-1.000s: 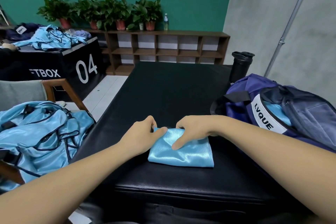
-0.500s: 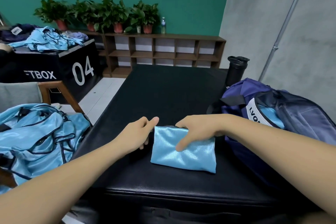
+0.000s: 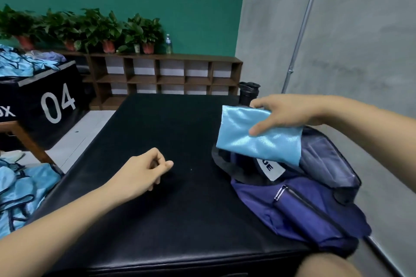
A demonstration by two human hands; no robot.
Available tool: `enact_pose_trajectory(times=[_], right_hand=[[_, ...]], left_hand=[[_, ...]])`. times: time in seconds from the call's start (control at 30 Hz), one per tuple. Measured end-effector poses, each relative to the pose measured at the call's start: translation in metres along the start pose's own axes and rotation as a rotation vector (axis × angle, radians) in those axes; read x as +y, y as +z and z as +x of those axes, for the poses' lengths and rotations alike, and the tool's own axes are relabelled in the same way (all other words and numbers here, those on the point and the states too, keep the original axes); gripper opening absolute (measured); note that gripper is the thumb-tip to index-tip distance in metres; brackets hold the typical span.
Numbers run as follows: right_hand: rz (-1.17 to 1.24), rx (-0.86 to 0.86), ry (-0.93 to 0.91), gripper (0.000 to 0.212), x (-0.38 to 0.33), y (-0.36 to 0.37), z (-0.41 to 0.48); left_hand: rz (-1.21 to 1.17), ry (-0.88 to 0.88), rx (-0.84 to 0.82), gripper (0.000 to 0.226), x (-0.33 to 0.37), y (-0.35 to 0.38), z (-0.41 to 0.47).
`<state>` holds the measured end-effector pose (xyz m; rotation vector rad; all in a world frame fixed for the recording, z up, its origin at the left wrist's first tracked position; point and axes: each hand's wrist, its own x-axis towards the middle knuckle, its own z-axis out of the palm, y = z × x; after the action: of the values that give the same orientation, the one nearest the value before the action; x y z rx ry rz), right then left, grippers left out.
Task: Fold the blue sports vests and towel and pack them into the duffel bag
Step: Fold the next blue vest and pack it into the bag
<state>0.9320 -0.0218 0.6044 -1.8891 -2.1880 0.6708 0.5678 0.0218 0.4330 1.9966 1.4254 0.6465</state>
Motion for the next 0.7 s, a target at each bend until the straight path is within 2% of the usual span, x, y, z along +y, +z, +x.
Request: enact_pose_trajectory(times=[0.17,0.27,0.4,0.6,0.7], right_hand=[[-0.086,0.092,0.114,0.037,0.063,-0.035,-0.016],[-0.181,0.083,0.170,0.036,0.097,-0.039,-0.014],[-0.123,0.080,0.185,0.031,0.124,-0.034,-0.013],[-0.230,0.077,0.221,0.036,0.149,-0.030,-0.009],[-0.306,0.065,0.253,0.039,0.155,-0.029,-0.005]], left_hand=[[0.036,0.087,-0.019,0.025,0.042,0.006,0.007],[0.055,0.155,-0.037,0.020,0.073,0.013,0.015],[0.062,0.269,-0.037,0.015,0.115,0.029,0.028],[0.075,0.525,-0.076,0.010,0.172,0.067,0.043],[0.156,0.688,-0.118,0.010,0.189,0.093,0.059]])
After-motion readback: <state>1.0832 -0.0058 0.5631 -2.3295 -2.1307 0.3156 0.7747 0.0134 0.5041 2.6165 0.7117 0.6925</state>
